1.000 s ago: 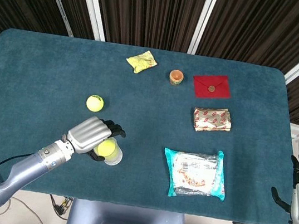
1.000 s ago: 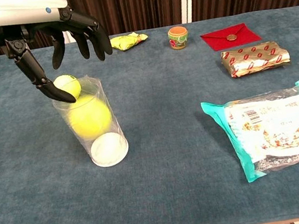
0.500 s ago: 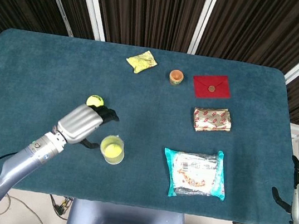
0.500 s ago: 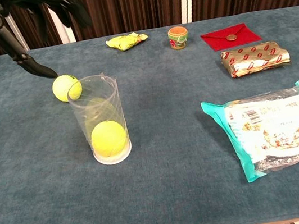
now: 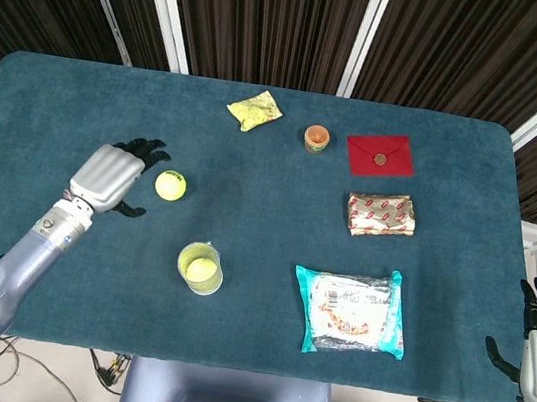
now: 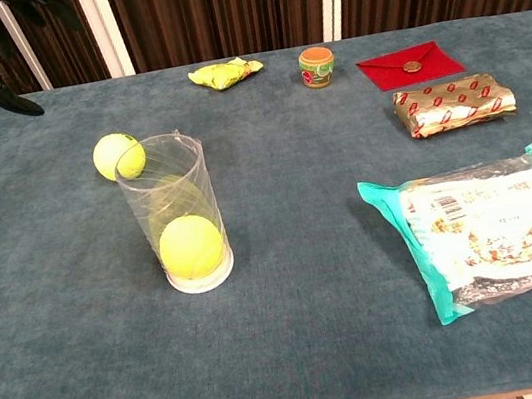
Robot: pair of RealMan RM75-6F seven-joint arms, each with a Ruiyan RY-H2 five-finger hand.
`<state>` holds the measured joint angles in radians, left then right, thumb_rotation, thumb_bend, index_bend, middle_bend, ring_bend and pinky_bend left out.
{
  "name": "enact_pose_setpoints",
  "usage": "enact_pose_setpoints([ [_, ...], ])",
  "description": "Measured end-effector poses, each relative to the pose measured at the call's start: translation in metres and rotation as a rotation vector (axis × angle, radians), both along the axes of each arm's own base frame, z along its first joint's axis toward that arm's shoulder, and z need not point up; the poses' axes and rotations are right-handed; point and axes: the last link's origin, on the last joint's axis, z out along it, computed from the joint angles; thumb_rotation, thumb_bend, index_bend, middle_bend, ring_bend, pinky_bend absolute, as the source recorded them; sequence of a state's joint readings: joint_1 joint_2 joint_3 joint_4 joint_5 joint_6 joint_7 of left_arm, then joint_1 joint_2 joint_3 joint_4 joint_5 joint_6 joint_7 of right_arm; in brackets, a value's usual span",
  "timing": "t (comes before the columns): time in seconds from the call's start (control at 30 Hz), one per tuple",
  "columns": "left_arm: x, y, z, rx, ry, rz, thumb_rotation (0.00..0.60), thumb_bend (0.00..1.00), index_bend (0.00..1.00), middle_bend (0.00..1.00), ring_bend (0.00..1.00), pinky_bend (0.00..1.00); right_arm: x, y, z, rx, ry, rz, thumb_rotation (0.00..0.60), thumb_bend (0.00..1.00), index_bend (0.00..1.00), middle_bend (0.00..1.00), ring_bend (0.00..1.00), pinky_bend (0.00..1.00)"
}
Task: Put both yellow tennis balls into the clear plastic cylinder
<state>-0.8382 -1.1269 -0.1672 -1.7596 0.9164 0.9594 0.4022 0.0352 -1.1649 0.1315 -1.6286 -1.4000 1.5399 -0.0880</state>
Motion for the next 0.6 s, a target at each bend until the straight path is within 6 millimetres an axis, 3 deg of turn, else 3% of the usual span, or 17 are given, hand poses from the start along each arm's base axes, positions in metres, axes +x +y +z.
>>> enact_pose_setpoints([
  [0.23, -0.019, 0.026, -0.023, 0.014, 0.034, 0.084, 0.600, 0.07, 0.21, 0.08, 0.09, 0.26, 0.000, 0.000, -0.001, -0.003, -0.004, -0.009, 0.600, 0.34, 0.00, 0.02, 0.02, 0.00],
  [0.6, -0.022, 0.057, -0.075, -0.028, 0.071, 0.163, 0.600, 0.07, 0.21, 0.12, 0.11, 0.27, -0.005, -0.004, -0.002, 0.004, -0.007, -0.037, 0.600, 0.34, 0.00, 0.02, 0.02, 0.00],
])
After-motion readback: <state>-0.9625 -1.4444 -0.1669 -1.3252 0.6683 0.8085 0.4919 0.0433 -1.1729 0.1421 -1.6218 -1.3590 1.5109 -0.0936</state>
